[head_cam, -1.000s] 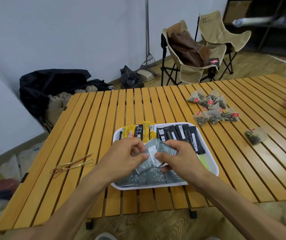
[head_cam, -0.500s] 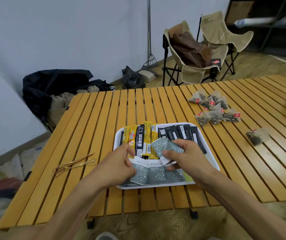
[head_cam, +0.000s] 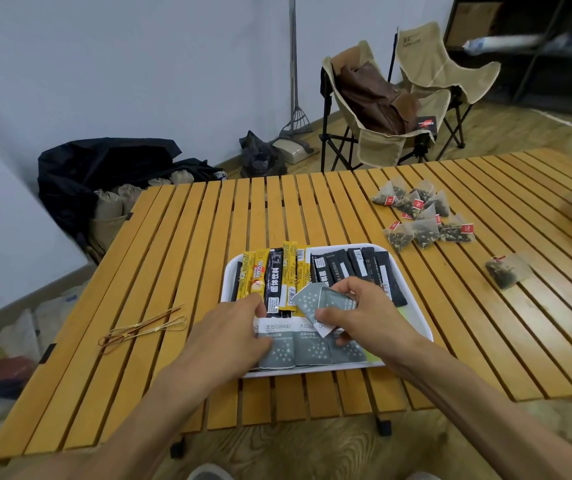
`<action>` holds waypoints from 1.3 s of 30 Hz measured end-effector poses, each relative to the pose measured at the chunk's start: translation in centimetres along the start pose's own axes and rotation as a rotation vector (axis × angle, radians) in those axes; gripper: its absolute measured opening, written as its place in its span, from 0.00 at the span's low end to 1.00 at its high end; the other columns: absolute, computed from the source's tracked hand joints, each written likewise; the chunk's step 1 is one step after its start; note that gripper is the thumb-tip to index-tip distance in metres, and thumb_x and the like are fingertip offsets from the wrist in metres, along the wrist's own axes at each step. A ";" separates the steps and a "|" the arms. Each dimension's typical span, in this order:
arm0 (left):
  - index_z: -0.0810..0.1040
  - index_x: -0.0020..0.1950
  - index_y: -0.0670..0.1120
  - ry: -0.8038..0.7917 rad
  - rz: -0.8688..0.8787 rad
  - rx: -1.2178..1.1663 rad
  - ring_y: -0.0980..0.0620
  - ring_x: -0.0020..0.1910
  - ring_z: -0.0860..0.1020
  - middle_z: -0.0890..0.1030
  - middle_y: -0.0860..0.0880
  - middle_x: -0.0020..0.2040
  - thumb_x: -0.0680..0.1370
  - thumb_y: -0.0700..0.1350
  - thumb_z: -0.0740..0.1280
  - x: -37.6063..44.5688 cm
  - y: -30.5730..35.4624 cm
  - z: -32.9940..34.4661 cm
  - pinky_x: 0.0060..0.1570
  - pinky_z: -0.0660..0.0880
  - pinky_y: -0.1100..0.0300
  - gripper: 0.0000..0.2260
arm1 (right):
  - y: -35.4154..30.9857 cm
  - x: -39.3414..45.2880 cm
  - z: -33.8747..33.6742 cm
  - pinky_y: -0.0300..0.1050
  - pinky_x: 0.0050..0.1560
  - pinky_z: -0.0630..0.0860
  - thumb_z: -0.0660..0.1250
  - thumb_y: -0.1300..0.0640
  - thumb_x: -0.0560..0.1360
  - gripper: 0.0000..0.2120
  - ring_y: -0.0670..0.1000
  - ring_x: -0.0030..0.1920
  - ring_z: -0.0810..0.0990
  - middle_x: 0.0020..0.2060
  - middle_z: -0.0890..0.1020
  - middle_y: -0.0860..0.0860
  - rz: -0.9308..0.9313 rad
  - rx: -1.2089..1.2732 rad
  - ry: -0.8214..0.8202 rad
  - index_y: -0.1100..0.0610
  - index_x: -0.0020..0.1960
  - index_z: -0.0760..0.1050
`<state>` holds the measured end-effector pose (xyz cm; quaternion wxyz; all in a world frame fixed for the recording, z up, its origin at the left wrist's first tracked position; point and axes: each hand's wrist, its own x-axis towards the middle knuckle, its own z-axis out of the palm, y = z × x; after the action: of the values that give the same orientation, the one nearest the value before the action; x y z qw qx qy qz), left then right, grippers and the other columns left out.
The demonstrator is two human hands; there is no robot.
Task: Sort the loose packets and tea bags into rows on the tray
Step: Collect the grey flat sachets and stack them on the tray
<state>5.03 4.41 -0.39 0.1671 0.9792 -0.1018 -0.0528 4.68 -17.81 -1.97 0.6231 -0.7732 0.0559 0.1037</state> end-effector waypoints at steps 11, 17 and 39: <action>0.82 0.47 0.55 0.017 0.141 -0.449 0.61 0.36 0.77 0.79 0.57 0.39 0.78 0.46 0.70 1.6 2.8 -1.6 0.37 0.72 0.65 0.04 | -1.4 -0.6 0.1 0.39 0.38 0.76 0.74 0.63 0.74 0.06 0.43 0.37 0.81 0.41 0.84 0.47 -0.153 -0.113 -0.148 0.55 0.48 0.82; 0.78 0.46 0.43 -0.092 0.023 -0.784 0.49 0.36 0.85 0.83 0.46 0.35 0.77 0.38 0.71 1.0 2.2 -2.0 0.35 0.78 0.57 0.03 | -1.2 -0.2 -0.5 0.41 0.35 0.78 0.73 0.62 0.76 0.06 0.50 0.40 0.86 0.43 0.86 0.55 -0.091 0.115 0.007 0.60 0.52 0.80; 0.63 0.55 0.59 0.010 0.184 -0.018 0.56 0.43 0.71 0.69 0.59 0.46 0.75 0.57 0.71 0.3 2.3 1.6 0.35 0.64 0.61 0.18 | -1.2 0.5 0.4 0.47 0.38 0.72 0.70 0.51 0.77 0.12 0.48 0.34 0.75 0.32 0.79 0.49 -0.135 -0.251 0.096 0.57 0.39 0.80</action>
<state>4.67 1.67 -1.16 0.1805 0.9645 -0.1900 -0.0332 5.39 -17.10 -1.01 0.5237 -0.8511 0.0201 0.0308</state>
